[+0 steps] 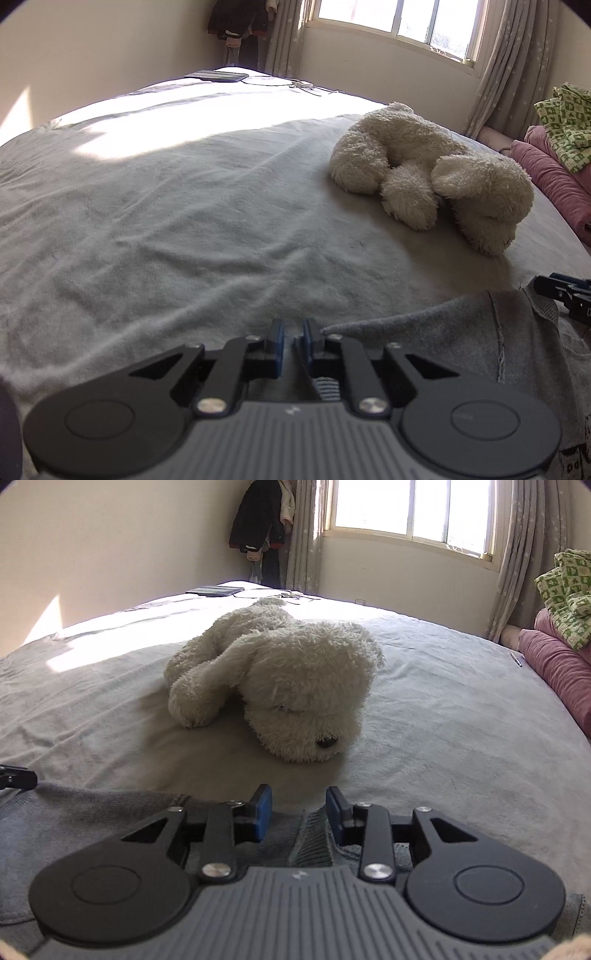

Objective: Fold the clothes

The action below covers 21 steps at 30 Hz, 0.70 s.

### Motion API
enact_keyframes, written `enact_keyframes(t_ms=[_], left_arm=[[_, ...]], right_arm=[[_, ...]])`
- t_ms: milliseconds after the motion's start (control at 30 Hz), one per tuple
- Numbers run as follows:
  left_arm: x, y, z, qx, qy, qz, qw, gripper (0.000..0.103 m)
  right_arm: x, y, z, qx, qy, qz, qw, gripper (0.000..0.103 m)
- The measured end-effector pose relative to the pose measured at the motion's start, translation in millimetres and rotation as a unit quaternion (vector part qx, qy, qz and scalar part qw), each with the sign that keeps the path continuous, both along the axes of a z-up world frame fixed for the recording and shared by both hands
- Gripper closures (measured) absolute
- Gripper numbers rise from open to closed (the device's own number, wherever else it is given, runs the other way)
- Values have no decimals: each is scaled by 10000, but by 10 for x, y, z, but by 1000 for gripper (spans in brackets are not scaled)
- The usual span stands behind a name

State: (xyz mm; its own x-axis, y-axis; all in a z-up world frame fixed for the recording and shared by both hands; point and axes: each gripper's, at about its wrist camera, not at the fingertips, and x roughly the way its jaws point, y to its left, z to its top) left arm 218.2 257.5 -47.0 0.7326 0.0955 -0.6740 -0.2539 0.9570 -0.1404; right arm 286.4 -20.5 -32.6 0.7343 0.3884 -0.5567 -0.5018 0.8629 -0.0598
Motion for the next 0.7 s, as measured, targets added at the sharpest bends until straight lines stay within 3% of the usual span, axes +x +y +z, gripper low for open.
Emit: enact_keyframes(t_ms=[200,433,567,700], left_arm=[[-17,25,13,-49,-2,48,10000,92],[-12,38,-11,-213,-83,7,9997,103],[-7,26,-19,-179,-120,29,9998,103],[-6,32,-22,-183,-142,54,9997,103]], right_arm=[[-611,303,95,315,212,1271,9912,67],[-1303,655,197,657,459,2696,9596,68],[-1378,877,56,478,646,3044,9492,71],[-1395,1049,-85,188,579,2984,9525,76]])
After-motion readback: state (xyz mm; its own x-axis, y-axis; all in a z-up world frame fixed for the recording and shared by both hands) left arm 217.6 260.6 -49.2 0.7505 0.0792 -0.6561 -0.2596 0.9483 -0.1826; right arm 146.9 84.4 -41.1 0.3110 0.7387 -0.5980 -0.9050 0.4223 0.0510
